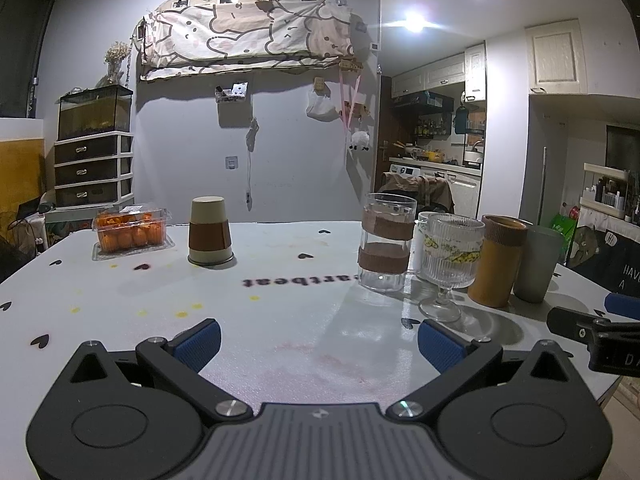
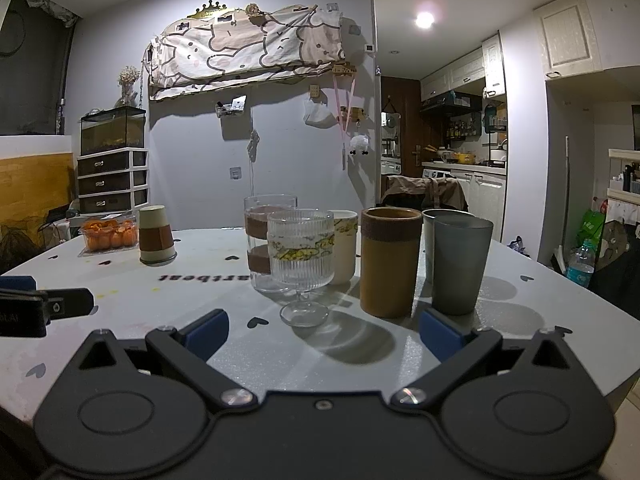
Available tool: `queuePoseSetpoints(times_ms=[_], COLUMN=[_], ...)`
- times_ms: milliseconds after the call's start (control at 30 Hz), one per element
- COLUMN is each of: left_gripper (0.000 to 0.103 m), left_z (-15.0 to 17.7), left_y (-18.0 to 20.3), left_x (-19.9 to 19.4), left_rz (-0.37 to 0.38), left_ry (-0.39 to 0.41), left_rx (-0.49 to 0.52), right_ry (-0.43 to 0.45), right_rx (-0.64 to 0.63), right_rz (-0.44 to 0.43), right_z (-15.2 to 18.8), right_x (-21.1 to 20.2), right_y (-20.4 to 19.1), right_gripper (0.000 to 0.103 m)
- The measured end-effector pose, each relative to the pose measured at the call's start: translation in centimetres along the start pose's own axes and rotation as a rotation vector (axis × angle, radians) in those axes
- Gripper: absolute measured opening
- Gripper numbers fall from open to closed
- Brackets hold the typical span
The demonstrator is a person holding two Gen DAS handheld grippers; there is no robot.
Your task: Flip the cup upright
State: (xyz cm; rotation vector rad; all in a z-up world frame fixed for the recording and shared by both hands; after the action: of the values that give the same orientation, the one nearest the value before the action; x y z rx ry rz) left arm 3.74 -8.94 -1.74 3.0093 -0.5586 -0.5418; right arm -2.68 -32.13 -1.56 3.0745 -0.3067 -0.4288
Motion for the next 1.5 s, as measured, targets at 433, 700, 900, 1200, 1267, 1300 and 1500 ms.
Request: queuePoseSetpoints(times_ms=[433, 700, 900, 1200, 1267, 1300, 1500], left_gripper=[0.103, 0.103, 0.103, 0.103, 0.103, 0.103, 0.103], left_z=[0.01, 0.01, -0.07, 0.02, 0.02, 0.02, 0.06], left_y=[0.14, 0.11, -0.27, 0.10, 0.12, 0.13, 0.25], left_x=[-0.01, -0.01, -0.06, -0.01, 0.00, -0.01, 0.03], left_rz=[-0.002, -0.002, -0.004, -0.003, -0.003, -0.003, -0.003], left_ry=[0.000, 0.000, 0.000, -0.001, -0.001, 0.000, -0.001], left_rx=[0.002, 0.003, 0.005, 0.005, 0.005, 0.005, 0.006], right_ry=[0.002, 0.001, 0.002, 0.000, 0.000, -0.001, 0.000], right_rx=[0.001, 0.001, 0.002, 0.002, 0.002, 0.003, 0.003], right_rz=[-0.001, -0.002, -0.002, -0.002, -0.002, -0.002, -0.002], right_z=[-0.05, -0.03, -0.01, -0.04, -0.05, -0.03, -0.03], right_x=[0.00, 0.00, 0.00, -0.04, -0.04, -0.04, -0.05], right_y=[-0.15, -0.13, -0.11, -0.41, -0.48, -0.41, -0.43], right_gripper=[0.102, 0.102, 0.102, 0.102, 0.102, 0.102, 0.102])
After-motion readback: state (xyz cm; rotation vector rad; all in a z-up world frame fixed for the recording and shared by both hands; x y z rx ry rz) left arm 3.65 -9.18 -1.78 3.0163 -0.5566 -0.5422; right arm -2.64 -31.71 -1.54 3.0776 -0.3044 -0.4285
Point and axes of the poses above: each gripper's, at about its wrist camera, not at the fingertips, and x roughly the way its jaws point, y to its right, z to its underside, the point moved 4 cm from there along x, roughly the way its jaws point, and after that the axes turned 3 degrees about -x, right-handed, at the moved point
